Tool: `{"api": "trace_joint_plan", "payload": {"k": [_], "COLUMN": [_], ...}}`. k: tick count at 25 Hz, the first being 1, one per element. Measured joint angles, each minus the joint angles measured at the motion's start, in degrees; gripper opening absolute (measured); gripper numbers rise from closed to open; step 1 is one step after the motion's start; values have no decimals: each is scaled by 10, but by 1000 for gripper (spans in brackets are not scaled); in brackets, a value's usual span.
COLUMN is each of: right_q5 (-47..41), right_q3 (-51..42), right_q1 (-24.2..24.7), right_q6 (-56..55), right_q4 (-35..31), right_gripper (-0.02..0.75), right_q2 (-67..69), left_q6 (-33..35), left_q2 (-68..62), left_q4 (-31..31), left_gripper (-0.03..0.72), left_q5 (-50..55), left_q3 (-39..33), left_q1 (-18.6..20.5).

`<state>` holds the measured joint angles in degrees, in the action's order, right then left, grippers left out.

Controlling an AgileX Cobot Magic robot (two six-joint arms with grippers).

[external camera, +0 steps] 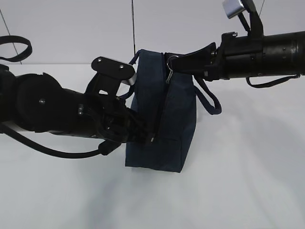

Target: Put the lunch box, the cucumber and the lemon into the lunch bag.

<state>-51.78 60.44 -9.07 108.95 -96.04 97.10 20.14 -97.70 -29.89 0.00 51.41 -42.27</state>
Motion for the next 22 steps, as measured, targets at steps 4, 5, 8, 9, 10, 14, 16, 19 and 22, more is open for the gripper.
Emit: {"api": "trace_joint_plan", "payload": {"k": [4, 5, 8, 9, 10, 14, 16, 19, 22], "right_q5": [20, 24, 32, 37, 41, 43, 44, 46, 48], "right_q3": [0, 0, 0, 1, 6, 40, 56, 79, 104], "right_q1": [-2, -3, -3, -3, -3, -3, -3, -3, -3], "right_q6": [24, 32, 54, 59, 62, 64, 65, 65, 65], "right_q4": [-28, -34, -42, -42, -42, -43, -44, -44, -44], "right_gripper": [1, 1, 1, 1, 1, 1, 1, 1, 1], "right_q2": [0, 0, 0, 0, 1, 26, 41, 62, 82], "left_q6": [0, 0, 0, 0, 0, 0, 0, 0, 0], "left_q2": [0, 0, 0, 0, 0, 0, 0, 0, 0], "left_q4": [0, 0, 0, 0, 0, 2, 4, 6, 6], "left_gripper": [3, 3, 2, 2, 2, 2, 2, 2, 2], "left_q5": [5, 5, 9, 10, 12, 19, 23, 27, 32], "left_q3": [0, 0, 0, 0, 0, 0, 0, 0, 0], "left_q1": [0, 0, 0, 0, 0, 0, 0, 0, 0]}}
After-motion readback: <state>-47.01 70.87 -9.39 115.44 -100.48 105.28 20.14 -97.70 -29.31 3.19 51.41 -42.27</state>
